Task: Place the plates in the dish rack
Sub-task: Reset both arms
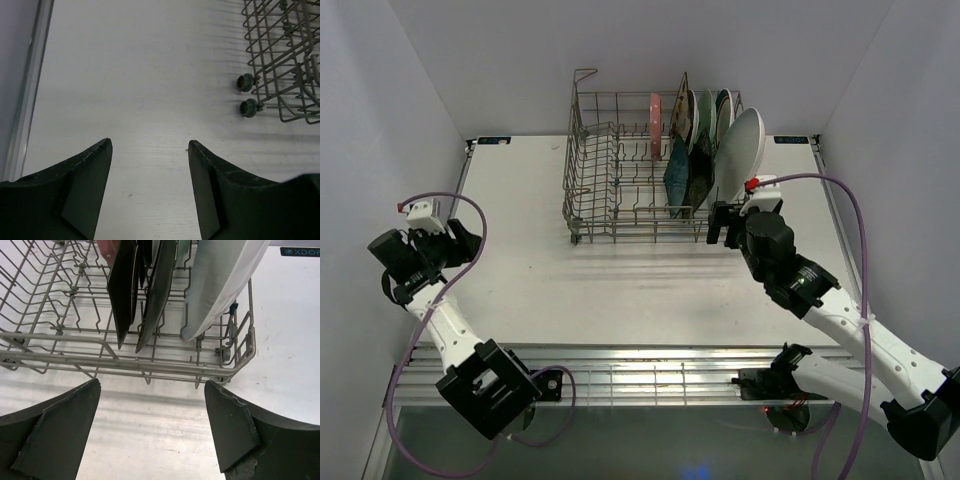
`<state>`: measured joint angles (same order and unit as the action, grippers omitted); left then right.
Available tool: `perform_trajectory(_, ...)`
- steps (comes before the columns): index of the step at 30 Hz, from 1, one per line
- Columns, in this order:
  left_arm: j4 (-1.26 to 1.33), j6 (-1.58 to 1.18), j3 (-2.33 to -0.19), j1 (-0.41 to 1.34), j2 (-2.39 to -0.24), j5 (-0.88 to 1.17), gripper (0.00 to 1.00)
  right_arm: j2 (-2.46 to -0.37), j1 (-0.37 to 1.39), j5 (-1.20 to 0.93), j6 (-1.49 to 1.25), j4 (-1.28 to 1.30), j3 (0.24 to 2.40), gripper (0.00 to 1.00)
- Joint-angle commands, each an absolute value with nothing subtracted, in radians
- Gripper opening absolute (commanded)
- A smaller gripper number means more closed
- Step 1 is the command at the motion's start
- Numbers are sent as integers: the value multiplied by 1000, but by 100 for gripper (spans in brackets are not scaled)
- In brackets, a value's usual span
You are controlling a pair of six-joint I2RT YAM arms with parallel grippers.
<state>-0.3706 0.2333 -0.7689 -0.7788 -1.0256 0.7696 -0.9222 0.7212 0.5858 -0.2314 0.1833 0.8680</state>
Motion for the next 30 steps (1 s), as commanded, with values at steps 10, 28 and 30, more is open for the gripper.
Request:
perform_trajectory(10,-112,-32,-773,-569,-958,850,96,-666,723,515,-294,159,709,90)
perform_trajectory(28,138,-293,-632,-448,-882,776,98,-374,723,506,-341,114,453,90)
perform_trajectory(30,138,-296,-630,-439,-891,778,98,-365,723,503,-344,112,446,90)
